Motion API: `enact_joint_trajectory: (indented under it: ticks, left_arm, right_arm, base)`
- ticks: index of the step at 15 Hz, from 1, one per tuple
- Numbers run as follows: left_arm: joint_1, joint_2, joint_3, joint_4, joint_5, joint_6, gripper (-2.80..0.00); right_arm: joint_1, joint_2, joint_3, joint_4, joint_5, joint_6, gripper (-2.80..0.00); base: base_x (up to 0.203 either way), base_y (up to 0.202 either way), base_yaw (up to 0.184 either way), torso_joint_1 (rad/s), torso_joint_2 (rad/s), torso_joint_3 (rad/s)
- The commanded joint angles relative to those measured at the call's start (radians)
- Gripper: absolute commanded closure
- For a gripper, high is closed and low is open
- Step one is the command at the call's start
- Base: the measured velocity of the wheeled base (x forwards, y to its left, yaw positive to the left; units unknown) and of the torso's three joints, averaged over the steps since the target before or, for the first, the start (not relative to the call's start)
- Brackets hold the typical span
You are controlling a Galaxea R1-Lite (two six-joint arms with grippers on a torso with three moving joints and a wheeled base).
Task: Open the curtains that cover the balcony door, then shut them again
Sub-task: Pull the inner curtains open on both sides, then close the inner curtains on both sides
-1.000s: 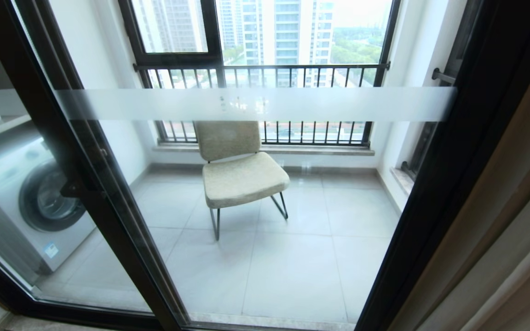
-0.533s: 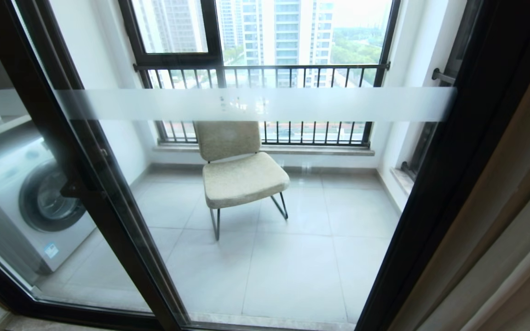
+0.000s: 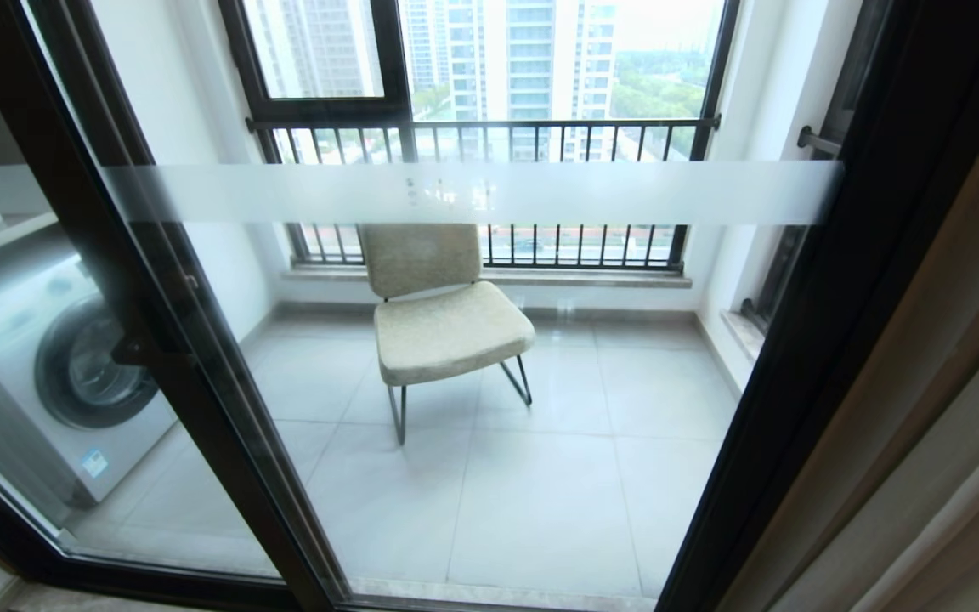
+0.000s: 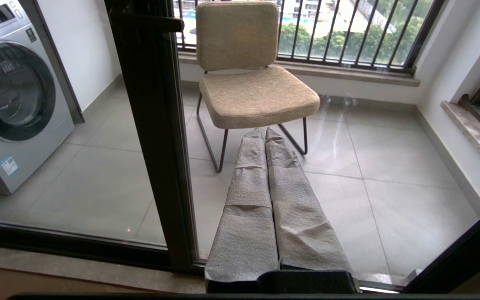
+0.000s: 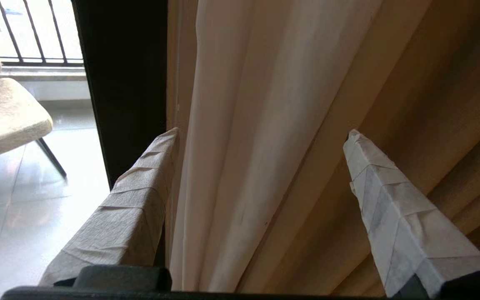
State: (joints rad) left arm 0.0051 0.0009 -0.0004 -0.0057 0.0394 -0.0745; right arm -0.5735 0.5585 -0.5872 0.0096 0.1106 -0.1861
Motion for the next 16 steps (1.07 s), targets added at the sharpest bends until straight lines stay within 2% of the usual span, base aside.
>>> enact_joint_trajectory:
  ticks: [1, 3, 8, 16]
  left_arm:
    - [0.0, 0.0, 0.0, 0.0, 0.001, -0.001, 0.0]
    - [0.001, 0.001, 0.0, 0.0, 0.001, -0.001, 0.0]
    - [0.0, 0.0, 0.0, 0.0, 0.001, -0.001, 0.0]
    - [0.0, 0.001, 0.0, 0.0, 0.001, -0.001, 0.0]
  right_arm:
    - [-0.032, 0.002, 0.003, -0.003, -0.03, -0.02, -2.8]
    - [-0.039, 0.023, 0.006, -0.01, -0.053, -0.027, -2.8]
    - [-0.038, 0.183, -0.059, -0.101, -0.05, -0.015, -2.8]
    - [-0.014, 0.487, -0.228, -0.273, -0.049, 0.085, -2.8]
  base:
    - [0.0, 0.0, 0.0, 0.0, 0.0, 0.0]
    - [0.0, 0.0, 0.0, 0.0, 0.0, 0.0]
    - [0.0, 0.0, 0.0, 0.0, 0.0, 0.0]
    - [0.0, 0.0, 0.0, 0.0, 0.0, 0.0]
